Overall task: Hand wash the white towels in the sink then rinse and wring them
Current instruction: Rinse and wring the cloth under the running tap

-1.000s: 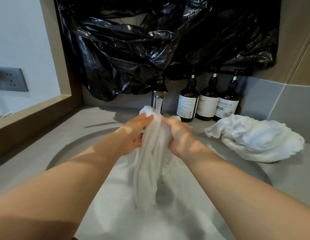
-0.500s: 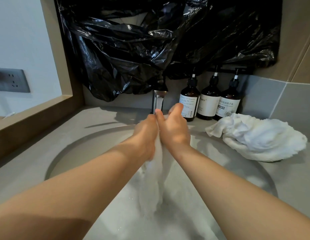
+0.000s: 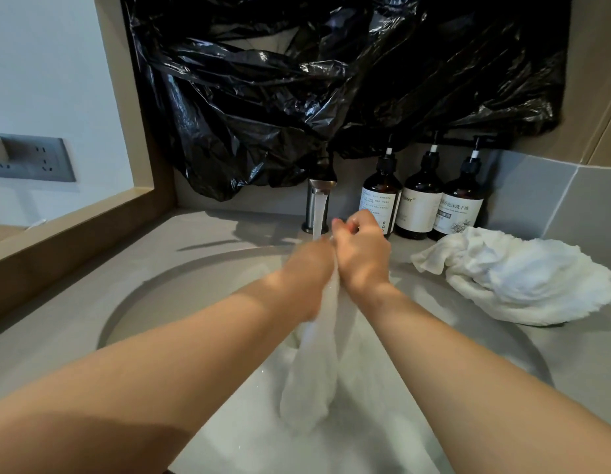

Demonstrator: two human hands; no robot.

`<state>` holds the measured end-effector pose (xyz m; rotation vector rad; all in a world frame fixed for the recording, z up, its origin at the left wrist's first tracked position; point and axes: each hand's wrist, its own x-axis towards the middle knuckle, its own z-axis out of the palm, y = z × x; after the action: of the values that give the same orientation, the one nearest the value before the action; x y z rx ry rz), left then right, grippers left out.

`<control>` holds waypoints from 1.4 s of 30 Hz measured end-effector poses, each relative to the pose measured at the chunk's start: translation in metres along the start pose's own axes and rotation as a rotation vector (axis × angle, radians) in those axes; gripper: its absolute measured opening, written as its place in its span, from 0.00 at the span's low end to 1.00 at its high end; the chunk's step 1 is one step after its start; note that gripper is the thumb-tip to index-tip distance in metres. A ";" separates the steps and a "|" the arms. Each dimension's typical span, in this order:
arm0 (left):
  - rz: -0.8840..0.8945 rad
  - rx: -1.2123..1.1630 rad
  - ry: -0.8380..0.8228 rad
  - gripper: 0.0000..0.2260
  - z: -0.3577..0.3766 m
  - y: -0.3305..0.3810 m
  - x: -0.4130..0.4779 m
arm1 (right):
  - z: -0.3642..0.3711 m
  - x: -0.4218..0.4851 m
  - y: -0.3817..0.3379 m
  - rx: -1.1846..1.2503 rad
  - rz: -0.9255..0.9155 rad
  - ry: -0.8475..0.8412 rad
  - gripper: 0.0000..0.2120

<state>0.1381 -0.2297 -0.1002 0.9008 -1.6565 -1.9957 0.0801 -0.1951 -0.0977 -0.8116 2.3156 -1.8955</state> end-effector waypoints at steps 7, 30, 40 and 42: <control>0.149 -0.089 0.261 0.17 -0.025 0.007 0.014 | 0.010 -0.021 -0.018 -0.007 0.003 -0.177 0.14; -0.053 0.054 -0.053 0.10 -0.043 0.001 0.012 | -0.002 0.015 0.023 0.390 0.479 -0.261 0.12; -0.017 -0.088 0.192 0.17 -0.043 -0.001 0.025 | 0.006 0.005 0.022 0.302 0.419 -0.231 0.18; 0.004 -0.152 0.170 0.19 -0.046 0.001 0.026 | 0.010 0.004 0.019 0.197 0.488 -0.308 0.19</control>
<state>0.1513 -0.2806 -0.1099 0.9805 -1.3942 -1.9529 0.0732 -0.2037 -0.1170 -0.4266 1.8868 -1.6172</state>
